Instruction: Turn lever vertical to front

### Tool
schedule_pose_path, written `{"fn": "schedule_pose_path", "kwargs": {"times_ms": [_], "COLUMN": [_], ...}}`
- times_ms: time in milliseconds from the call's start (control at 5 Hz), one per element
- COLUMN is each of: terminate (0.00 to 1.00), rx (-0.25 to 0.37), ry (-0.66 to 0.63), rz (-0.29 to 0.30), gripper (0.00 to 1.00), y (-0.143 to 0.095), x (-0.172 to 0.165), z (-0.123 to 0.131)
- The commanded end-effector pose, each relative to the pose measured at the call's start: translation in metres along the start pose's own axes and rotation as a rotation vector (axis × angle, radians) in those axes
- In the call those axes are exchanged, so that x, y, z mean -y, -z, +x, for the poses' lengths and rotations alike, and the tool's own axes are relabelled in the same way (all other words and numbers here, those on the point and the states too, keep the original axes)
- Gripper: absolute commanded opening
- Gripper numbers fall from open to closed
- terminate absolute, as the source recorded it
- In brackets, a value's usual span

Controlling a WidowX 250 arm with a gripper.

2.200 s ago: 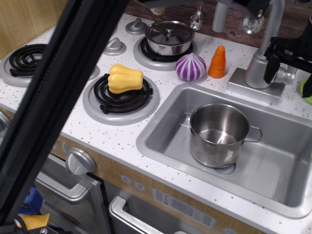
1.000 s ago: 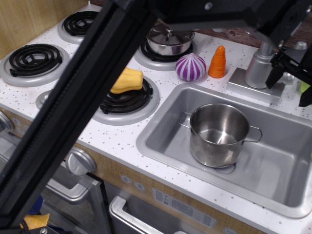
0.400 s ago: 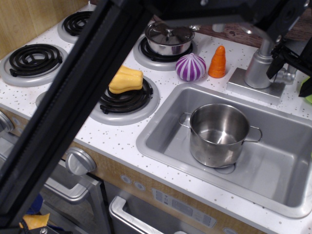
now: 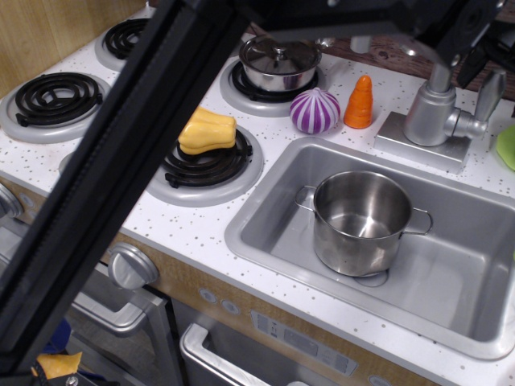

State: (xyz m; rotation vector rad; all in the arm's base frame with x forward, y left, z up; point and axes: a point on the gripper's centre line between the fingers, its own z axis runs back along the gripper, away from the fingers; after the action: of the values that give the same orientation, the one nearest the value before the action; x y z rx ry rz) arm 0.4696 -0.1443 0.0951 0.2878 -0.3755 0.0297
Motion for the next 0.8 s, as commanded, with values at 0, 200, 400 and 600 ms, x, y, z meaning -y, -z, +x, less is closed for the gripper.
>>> {"fn": "schedule_pose_path", "kwargs": {"times_ms": [0,200,400,600], "terminate": [0.00,0.00,0.00,0.00], "rx": [0.094,0.089,0.091,0.082], "ry": [-0.022,-0.012,-0.021,-0.044], "rz": [-0.050,-0.064,-0.069,-0.085], "gripper": [1.00,1.00,0.00,0.00], "y": [-0.028,-0.024,-0.020,-0.016], "x": [-0.010,-0.016,-0.019,-0.016], "z": [0.026,0.031,0.032,0.026]}}
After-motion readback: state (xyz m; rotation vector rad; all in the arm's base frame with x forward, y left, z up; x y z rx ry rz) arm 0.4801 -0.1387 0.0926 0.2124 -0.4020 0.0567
